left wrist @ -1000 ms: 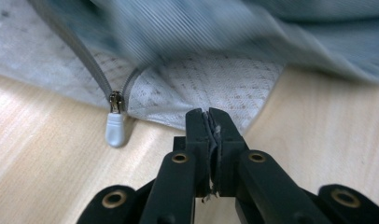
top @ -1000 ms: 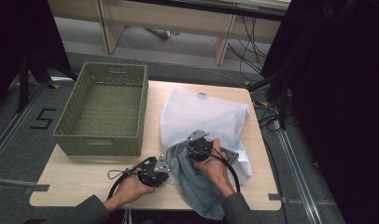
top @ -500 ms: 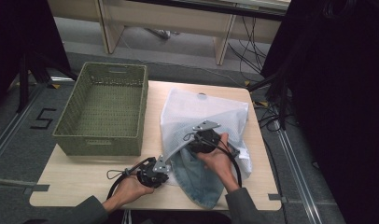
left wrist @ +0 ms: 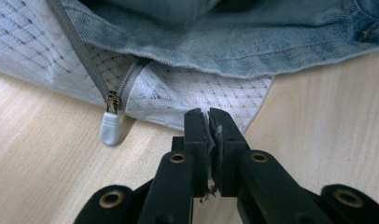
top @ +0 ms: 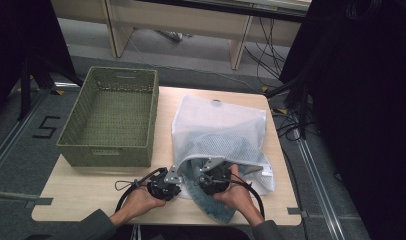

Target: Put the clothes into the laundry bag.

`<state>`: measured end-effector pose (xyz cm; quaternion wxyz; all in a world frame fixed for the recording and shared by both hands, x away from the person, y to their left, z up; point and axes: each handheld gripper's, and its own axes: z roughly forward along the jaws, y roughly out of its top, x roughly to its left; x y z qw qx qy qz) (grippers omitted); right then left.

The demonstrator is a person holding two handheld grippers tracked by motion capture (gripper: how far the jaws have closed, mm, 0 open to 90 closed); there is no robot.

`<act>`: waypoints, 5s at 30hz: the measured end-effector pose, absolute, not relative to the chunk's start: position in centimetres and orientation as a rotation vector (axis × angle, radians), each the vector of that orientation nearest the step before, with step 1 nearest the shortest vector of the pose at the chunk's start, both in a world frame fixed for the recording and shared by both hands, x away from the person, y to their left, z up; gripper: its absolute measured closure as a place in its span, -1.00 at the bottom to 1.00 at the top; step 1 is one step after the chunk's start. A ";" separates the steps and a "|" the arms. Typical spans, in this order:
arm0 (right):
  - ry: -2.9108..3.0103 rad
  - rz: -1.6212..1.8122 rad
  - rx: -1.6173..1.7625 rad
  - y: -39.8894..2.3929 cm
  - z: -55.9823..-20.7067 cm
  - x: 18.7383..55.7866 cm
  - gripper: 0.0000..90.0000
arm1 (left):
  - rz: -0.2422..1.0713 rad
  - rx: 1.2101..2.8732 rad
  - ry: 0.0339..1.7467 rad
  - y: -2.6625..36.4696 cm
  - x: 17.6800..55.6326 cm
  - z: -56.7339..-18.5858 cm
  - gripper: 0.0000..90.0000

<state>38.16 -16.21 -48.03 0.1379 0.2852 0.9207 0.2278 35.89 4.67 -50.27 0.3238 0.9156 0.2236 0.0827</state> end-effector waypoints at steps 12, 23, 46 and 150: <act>2.260 0.774 1.046 -16.4 -46.5 46.0 0.76 | 0.204 2.396 0.585 4.7 35.9 -50.3 0.90; 2.411 0.911 0.999 -18.2 -43.2 39.6 -0.09 | 0.222 2.431 0.556 4.8 36.2 -50.1 0.80; 2.536 0.729 0.919 -17.9 -46.8 38.5 0.93 | 0.202 2.431 0.543 4.4 36.2 -50.1 0.47; 2.340 0.979 1.248 -25.3 -44.9 41.7 -0.09 | 0.143 2.288 0.433 -4.0 37.2 -51.2 0.80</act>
